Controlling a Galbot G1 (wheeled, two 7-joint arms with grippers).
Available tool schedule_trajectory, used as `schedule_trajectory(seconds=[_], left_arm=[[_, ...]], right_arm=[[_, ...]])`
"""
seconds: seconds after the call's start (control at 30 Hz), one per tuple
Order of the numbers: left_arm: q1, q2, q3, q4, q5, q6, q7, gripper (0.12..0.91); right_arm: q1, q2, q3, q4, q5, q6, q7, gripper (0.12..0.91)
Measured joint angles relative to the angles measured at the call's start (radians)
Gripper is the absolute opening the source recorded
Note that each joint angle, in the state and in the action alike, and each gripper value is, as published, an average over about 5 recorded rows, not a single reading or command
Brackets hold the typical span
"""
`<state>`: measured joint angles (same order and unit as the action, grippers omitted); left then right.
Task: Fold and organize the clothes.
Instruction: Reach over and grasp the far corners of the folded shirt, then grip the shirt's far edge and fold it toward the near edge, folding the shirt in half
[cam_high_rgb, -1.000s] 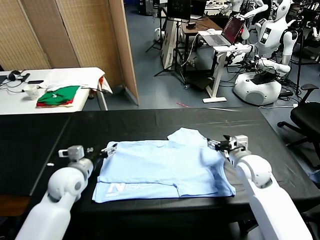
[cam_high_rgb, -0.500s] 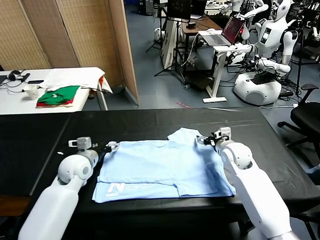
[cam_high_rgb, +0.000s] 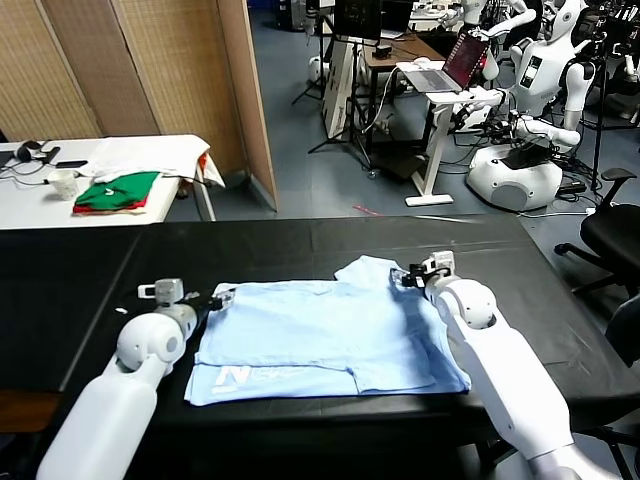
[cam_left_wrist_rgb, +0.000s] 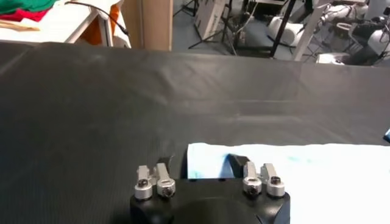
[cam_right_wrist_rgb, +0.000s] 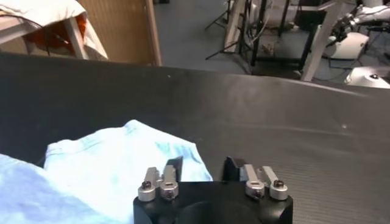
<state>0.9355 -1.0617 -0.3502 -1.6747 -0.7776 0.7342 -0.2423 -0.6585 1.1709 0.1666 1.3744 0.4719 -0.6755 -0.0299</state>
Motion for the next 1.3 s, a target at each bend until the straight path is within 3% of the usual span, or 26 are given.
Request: schedule_trajectory(seconds=[0.17, 0.3, 0.4, 0.77, 1.3], left_arm=[[0.000, 0.004, 0.001, -0.001, 0.003, 0.002, 0.011, 0.392], [-0.001, 0.009, 0.002, -0.004, 0.008, 0.002, 0.022, 0.223], [-0.004, 0.012, 0.002, -0.009, 0.009, 0.001, 0.025, 0.160], [0.008, 0.031, 0.000, -0.055, 0.006, -0.005, 0.028, 0.146], [0.144, 0.066, -0.059, -0.228, 0.048, -0.022, 0.024, 0.146]], right_arm=[[-0.006, 0.002, 0.006, -0.003, -0.004, 0.015, -0.009, 0.180], [-0.014, 0.003, 0.016, -0.002, -0.005, 0.042, -0.010, 0.141], [-0.023, 0.004, 0.026, 0.003, -0.005, 0.070, -0.008, 0.140], [-0.083, -0.016, 0.078, 0.099, -0.002, 0.162, -0.008, 0.140], [-0.259, -0.083, 0.191, 0.343, -0.030, 0.139, -0.010, 0.140]])
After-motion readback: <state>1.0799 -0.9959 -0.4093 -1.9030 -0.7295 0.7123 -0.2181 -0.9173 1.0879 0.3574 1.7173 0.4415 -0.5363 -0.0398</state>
